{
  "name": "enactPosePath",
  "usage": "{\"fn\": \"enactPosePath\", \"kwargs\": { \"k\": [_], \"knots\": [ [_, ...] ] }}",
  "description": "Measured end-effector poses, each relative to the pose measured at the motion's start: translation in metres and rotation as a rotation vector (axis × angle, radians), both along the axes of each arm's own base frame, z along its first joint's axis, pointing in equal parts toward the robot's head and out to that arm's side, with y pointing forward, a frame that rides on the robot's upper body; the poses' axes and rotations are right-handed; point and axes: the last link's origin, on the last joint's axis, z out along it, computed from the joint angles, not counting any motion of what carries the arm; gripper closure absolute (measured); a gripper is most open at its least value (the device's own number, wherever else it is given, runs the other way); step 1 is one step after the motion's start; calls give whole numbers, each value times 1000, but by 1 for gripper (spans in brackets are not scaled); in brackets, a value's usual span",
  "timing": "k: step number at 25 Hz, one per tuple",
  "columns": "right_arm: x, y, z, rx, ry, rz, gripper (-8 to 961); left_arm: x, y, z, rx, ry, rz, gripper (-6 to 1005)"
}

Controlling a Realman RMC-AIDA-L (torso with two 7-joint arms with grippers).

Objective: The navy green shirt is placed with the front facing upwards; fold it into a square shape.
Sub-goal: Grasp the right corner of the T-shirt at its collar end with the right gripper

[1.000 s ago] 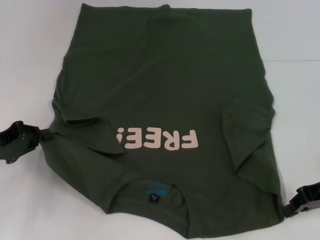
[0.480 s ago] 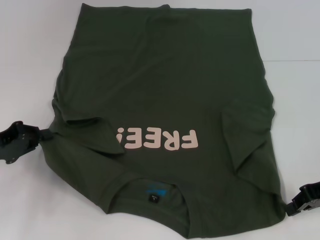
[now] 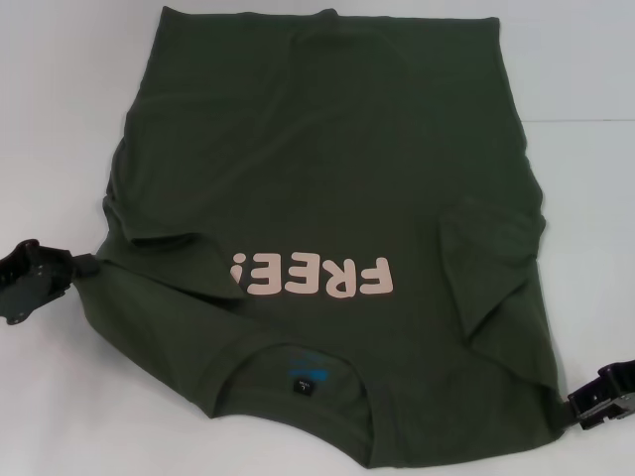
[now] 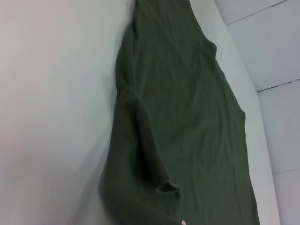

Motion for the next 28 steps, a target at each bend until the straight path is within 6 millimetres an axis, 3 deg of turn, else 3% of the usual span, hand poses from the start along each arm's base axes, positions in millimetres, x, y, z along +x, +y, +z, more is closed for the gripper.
{"fn": "enactPosePath", "kwargs": {
  "k": [12,17,26,28],
  "knots": [
    [-6,8,-5,23,-7,-1,415,0,0,-1,-1,-2,0,943],
    [-8,8,-9,11,-4,1,418,0,0,-1,-1,-2,0,943],
    [-7,5,-11,-2,-10,4,551,2,1,0,9,-9,-7,944],
    [-7,5,-10,-1,-10,2,645,2,1,0,9,-8,-8,944]
  ]
}}
